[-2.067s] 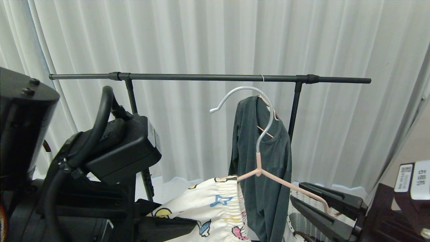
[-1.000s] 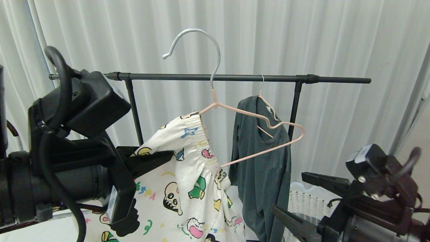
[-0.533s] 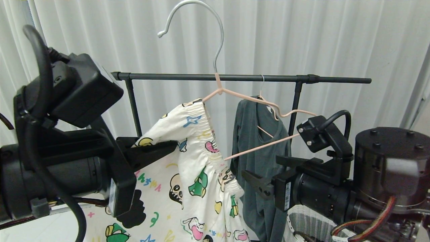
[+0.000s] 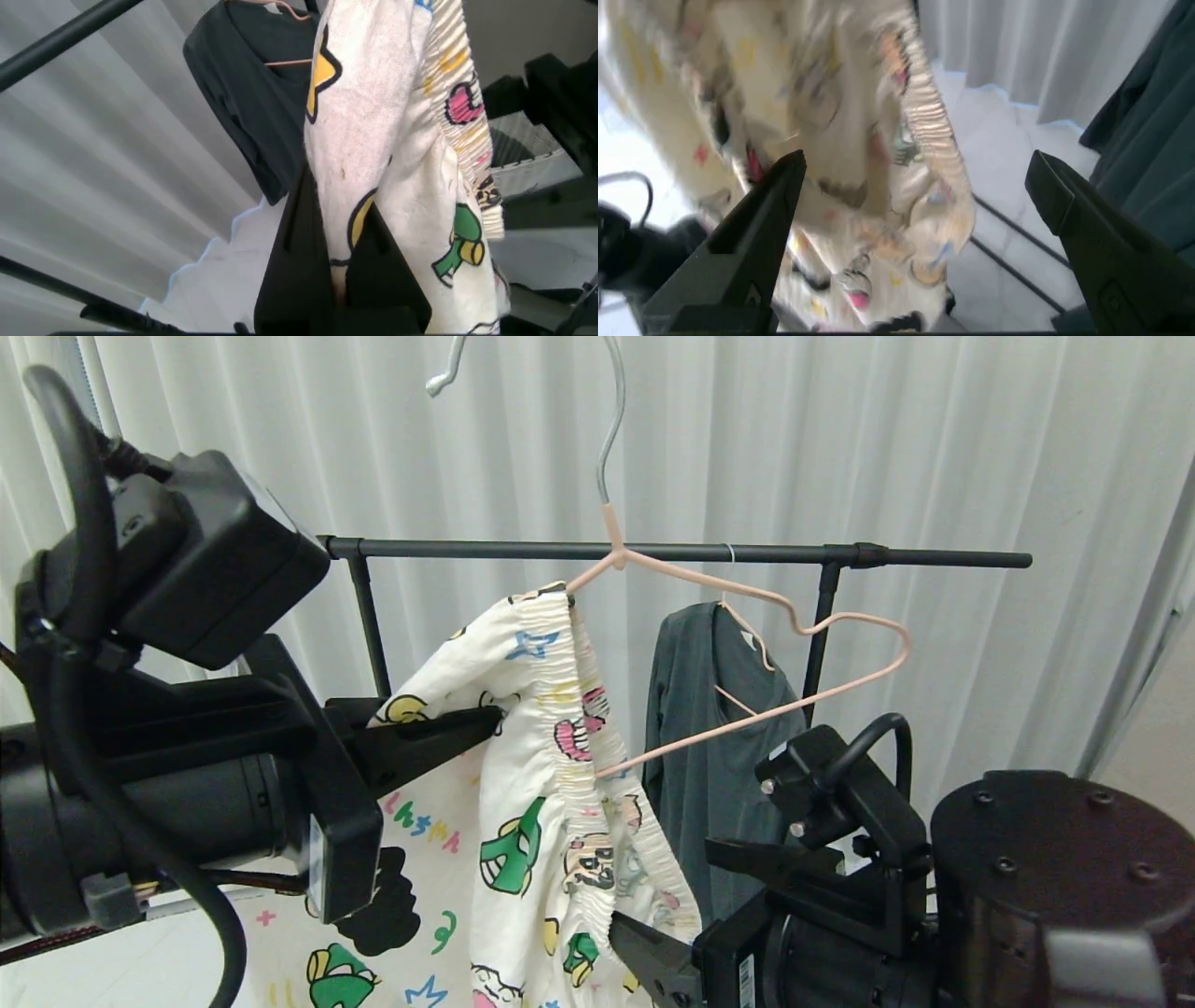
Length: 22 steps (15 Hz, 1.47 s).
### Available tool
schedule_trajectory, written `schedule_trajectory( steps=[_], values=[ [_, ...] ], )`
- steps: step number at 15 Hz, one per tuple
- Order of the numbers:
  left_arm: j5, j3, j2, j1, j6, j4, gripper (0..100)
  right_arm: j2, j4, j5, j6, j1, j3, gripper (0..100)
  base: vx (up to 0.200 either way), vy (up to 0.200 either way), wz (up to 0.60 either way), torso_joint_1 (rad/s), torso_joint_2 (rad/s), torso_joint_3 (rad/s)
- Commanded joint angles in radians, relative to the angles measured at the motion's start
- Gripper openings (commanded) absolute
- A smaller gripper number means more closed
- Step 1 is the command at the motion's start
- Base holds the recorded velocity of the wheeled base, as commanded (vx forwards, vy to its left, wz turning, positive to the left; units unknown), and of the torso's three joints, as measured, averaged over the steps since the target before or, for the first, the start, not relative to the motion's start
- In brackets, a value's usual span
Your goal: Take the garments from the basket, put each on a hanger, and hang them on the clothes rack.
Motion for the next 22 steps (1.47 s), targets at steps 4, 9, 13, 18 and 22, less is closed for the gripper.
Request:
schedule_trajectory(
  steps=[4,9,13,18,22],
  values=[
    [0.001,0.002,-0.019,-0.012,0.0,-0.001,0,0.013,0.102,-0.012,0.011,-0.057,0.026,100,0.0,0.0,0.0,0.0,0.0,0.0],
    [0.001,0.015,-0.022,-0.012,0.0,-0.001,0,-0.025,0.217,-0.096,0.0,-0.178,0.091,100,0.0,0.0,0.0,0.0,0.0,0.0],
    [0.003,0.088,-0.051,-0.01,0.002,-0.001,0,-0.087,0.22,-0.1,-0.1,-0.362,0.118,100,0.0,0.0,0.0,0.0,0.0,0.0],
    [0.001,0.195,-0.086,0.023,0.082,-0.001,0,-0.122,0.22,-0.078,-0.166,-0.453,0.129,100,0.0,0.0,0.0,0.0,0.0,0.0],
    [0.004,0.146,-0.066,0.055,0.074,-0.001,0,-0.174,0.214,-0.001,-0.282,-0.407,0.206,100,0.0,0.0,0.0,0.0,0.0,0.0]
  ],
)
